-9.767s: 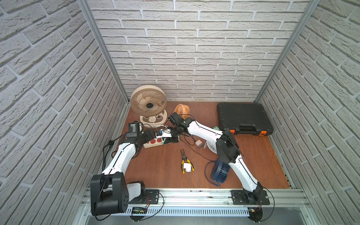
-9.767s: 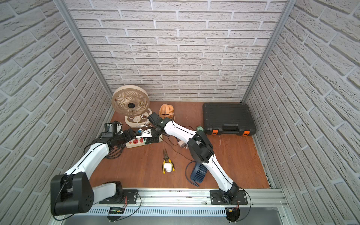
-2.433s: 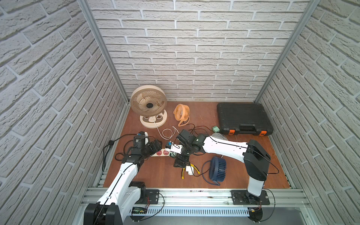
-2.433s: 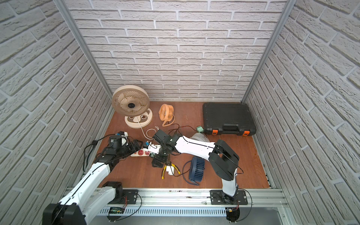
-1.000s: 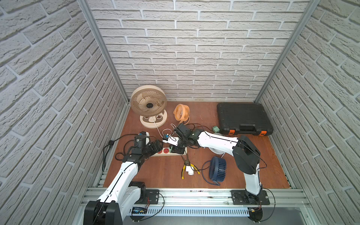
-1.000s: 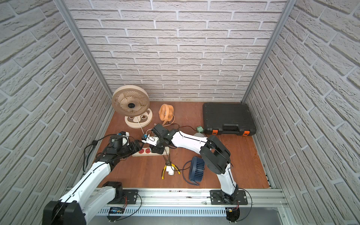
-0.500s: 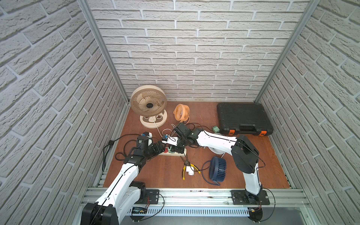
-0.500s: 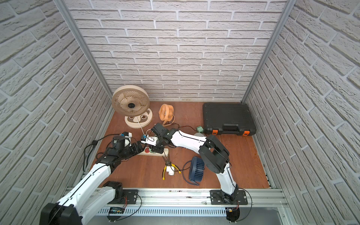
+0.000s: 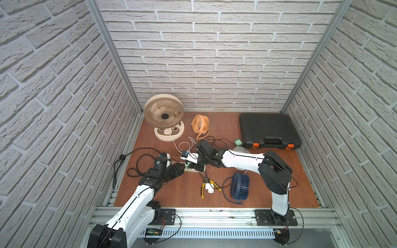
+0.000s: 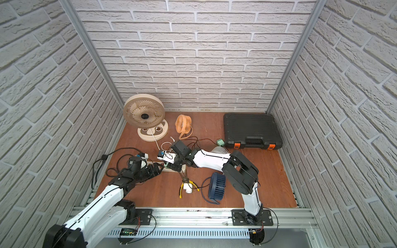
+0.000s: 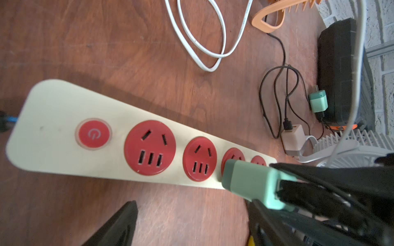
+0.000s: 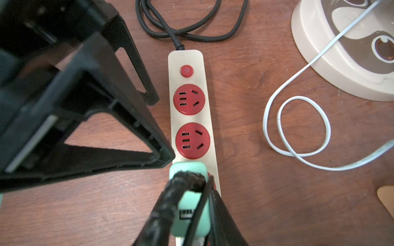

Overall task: Plug the desk fan into the power strip
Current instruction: Insert the plug into the socket.

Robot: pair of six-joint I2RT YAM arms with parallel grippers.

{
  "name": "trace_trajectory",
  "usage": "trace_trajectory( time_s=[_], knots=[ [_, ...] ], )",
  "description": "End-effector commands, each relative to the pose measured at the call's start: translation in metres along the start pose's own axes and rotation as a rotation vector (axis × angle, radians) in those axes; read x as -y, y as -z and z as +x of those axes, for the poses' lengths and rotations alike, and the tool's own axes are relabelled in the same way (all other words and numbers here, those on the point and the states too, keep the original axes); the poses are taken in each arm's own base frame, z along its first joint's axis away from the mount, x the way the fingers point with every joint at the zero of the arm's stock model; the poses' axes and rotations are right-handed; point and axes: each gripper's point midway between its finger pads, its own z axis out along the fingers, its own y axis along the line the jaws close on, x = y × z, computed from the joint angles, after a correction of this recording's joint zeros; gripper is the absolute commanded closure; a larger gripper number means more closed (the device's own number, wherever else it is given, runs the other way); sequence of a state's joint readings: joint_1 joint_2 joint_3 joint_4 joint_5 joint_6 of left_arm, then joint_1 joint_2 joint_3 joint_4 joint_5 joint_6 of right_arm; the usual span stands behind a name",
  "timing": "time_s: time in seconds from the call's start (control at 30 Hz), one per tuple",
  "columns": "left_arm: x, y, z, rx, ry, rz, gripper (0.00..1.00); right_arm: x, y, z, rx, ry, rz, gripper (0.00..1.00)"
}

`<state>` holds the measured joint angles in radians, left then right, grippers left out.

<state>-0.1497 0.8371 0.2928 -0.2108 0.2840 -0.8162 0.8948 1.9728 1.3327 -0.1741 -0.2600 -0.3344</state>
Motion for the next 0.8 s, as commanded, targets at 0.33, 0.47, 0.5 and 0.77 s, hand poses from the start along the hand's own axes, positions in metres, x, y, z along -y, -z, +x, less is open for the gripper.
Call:
trace_trajectory(
  time_s=[0.33,0.47,0.5,0.77],
  knots=[
    [0.029,0.001,-0.024,0.102,0.0,0.112,0.14,-0.031,-0.045,0.175,-0.459,-0.218,-0.051,0.97],
    [0.038,-0.003,-0.025,0.107,0.004,0.157,0.14,-0.032,-0.039,0.176,-0.464,-0.223,-0.046,0.97],
    [0.038,-0.004,-0.024,0.105,0.001,0.154,0.14,-0.032,-0.038,0.175,-0.461,-0.225,-0.047,0.97],
    [0.032,-0.022,-0.012,0.041,-0.027,0.116,0.22,-0.032,-0.032,0.162,-0.454,-0.195,-0.047,0.97]
  ],
)
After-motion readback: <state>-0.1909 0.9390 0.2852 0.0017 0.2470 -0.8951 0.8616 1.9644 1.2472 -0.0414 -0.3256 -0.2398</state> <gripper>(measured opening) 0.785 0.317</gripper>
